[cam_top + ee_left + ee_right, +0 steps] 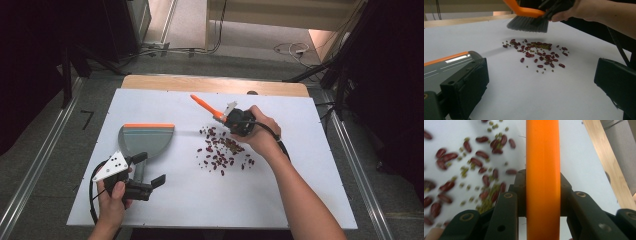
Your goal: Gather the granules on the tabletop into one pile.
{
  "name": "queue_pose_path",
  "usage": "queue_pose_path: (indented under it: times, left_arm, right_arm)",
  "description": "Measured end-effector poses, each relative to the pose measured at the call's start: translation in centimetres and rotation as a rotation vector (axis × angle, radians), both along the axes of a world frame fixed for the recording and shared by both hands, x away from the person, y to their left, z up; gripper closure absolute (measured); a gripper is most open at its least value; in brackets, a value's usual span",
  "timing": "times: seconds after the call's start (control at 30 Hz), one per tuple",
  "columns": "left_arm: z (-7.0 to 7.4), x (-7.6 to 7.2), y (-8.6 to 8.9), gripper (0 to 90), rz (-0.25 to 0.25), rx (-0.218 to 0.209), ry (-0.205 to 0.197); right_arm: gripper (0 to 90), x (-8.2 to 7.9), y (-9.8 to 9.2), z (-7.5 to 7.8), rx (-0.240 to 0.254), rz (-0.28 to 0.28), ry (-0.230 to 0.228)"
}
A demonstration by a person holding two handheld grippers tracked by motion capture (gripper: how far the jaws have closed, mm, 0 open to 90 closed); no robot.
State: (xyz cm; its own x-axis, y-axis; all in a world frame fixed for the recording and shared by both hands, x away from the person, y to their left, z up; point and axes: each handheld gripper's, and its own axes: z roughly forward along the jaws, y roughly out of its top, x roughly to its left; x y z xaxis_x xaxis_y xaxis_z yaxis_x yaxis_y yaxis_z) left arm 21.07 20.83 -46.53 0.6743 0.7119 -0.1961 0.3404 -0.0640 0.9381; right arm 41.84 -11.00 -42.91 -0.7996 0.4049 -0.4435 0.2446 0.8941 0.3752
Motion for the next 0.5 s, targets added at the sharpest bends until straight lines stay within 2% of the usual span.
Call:
queue_pose_path:
  times: [0.1, 0.2, 0.33, 0.43, 0.5]
  left_arm:
    - [-0.1, 0.0, 0.1, 0.7, -0.001, -0.001, 0.001]
    - [-0.2, 0.0, 0.3, 0.7, 0.0, -0.004, 0.004]
    - [-0.1, 0.0, 0.4, 0.7, 0.0, -0.005, 0.002]
    - [-0.1, 0.1, 0.4, 0.7, 0.0, -0.006, 0.002]
    - [-0.1, 0.1, 0.4, 0.7, 0.0, -0.005, 0.003]
  right_arm:
    - [68.8, 1.2, 1.5, -0.9, -0.057, 0.088, -0.059]
    - [68.8, 1.9, 3.1, -1.7, -0.101, 0.12, -0.061]
    - [68.8, 1.7, 4.2, -2.7, -0.095, 0.175, -0.001]
    - [68.7, 0.9, 4.4, -2.9, -0.133, 0.198, 0.006]
    - [68.7, 0.4, 4.0, -3.0, -0.116, 0.21, 0.021]
